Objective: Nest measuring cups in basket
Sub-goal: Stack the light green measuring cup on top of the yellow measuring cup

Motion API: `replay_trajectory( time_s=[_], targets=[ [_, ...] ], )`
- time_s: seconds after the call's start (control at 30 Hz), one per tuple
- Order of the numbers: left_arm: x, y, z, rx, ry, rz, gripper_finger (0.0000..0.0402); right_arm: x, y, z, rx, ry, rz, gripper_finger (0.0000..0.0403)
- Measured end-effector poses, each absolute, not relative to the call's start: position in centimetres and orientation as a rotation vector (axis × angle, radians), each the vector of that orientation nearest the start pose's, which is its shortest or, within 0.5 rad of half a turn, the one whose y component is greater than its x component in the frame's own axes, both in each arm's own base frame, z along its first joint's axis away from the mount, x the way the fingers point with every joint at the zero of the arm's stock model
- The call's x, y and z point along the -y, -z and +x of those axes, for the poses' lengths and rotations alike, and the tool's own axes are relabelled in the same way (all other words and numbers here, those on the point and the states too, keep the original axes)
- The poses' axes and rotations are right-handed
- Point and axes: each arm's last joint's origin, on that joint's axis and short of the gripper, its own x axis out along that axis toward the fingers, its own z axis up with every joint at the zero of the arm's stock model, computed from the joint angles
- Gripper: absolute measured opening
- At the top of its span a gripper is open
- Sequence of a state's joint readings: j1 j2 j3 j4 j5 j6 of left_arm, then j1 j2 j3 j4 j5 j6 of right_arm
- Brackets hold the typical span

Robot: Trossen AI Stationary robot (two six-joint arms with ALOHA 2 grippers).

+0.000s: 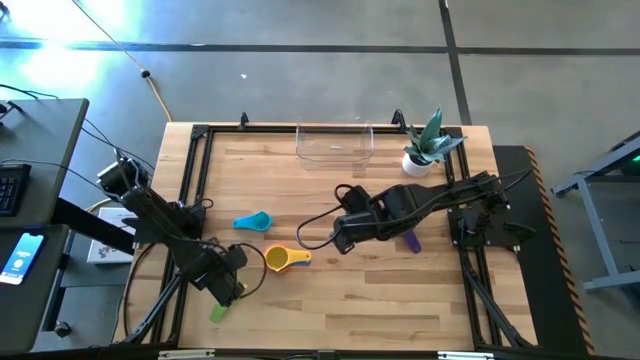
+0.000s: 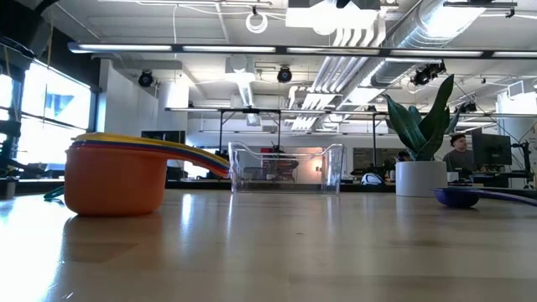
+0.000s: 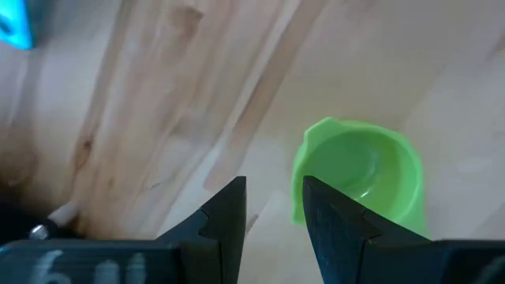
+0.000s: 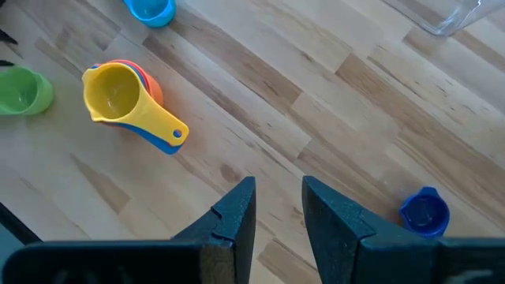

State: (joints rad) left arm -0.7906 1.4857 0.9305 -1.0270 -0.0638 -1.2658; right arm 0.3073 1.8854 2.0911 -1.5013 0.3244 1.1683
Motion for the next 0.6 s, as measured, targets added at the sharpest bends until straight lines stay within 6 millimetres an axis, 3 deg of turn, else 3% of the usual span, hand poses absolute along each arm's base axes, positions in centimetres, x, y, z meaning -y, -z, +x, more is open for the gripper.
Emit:
replay_trajectory(
  time_s=[0.6],
  targets=[
    [16.6,-16.8,16.4,-1.525,-0.291,-0.36,0.0117,-9.9,-37.2,34.2,-1.022,0.694,0.622,0.0097]
  ],
)
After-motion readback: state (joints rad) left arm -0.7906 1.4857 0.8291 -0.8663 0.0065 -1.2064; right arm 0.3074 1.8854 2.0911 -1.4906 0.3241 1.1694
